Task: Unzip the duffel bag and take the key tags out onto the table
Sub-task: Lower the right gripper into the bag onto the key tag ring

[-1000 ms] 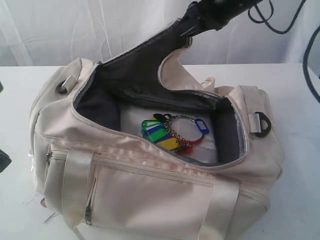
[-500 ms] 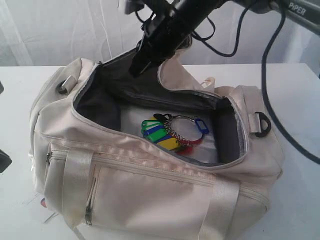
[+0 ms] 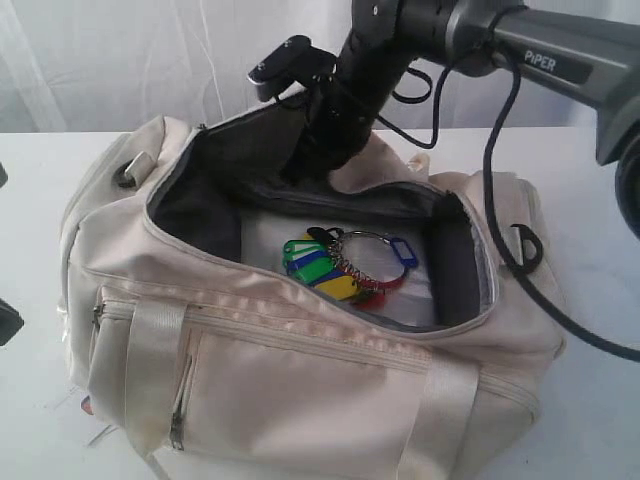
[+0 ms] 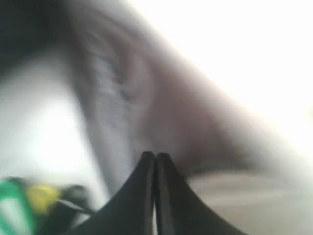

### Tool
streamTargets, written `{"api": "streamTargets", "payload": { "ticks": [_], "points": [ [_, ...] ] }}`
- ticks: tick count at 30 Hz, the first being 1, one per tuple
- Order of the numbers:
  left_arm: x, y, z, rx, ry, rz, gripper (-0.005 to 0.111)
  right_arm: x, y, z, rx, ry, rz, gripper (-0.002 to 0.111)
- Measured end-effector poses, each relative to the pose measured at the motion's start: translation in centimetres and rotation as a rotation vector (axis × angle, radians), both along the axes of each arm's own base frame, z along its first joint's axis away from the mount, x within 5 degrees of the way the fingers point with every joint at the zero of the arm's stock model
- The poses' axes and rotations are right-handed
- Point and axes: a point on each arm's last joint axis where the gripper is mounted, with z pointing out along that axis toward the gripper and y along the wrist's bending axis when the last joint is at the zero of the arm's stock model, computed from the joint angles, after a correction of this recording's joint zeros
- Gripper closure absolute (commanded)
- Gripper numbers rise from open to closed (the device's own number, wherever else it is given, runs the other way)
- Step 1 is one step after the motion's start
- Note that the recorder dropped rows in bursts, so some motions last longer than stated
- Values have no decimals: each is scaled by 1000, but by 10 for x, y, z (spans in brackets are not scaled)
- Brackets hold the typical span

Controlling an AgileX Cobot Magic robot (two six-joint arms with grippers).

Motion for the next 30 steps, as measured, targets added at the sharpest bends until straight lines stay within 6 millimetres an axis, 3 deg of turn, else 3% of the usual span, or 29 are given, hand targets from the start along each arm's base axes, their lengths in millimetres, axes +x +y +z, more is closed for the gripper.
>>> {"api": "streamTargets", "payload": {
  "ticks": [4, 10, 17, 22, 26, 30],
  "points": [
    [0, 0, 0, 0, 0, 0, 107, 18, -19, 1, -165, -166, -163, 108],
    [0, 0, 0, -1, -2, 0, 107, 39, -36, 17, -282, -458, -311, 108],
    [0, 0, 0, -1, -2, 0, 107, 46, -44, 28, -288, -540, -367, 108],
    [0, 0, 0, -2, -4, 0, 107, 22, -50, 62, -221, -395, -319, 108],
    [0, 0, 0, -2, -4, 0, 107, -22, -43, 89, -70, -127, -21, 108],
    [0, 0, 0, -2, -4, 0, 107, -45, -26, 97, 97, -6, 180, 108]
  ]
}}
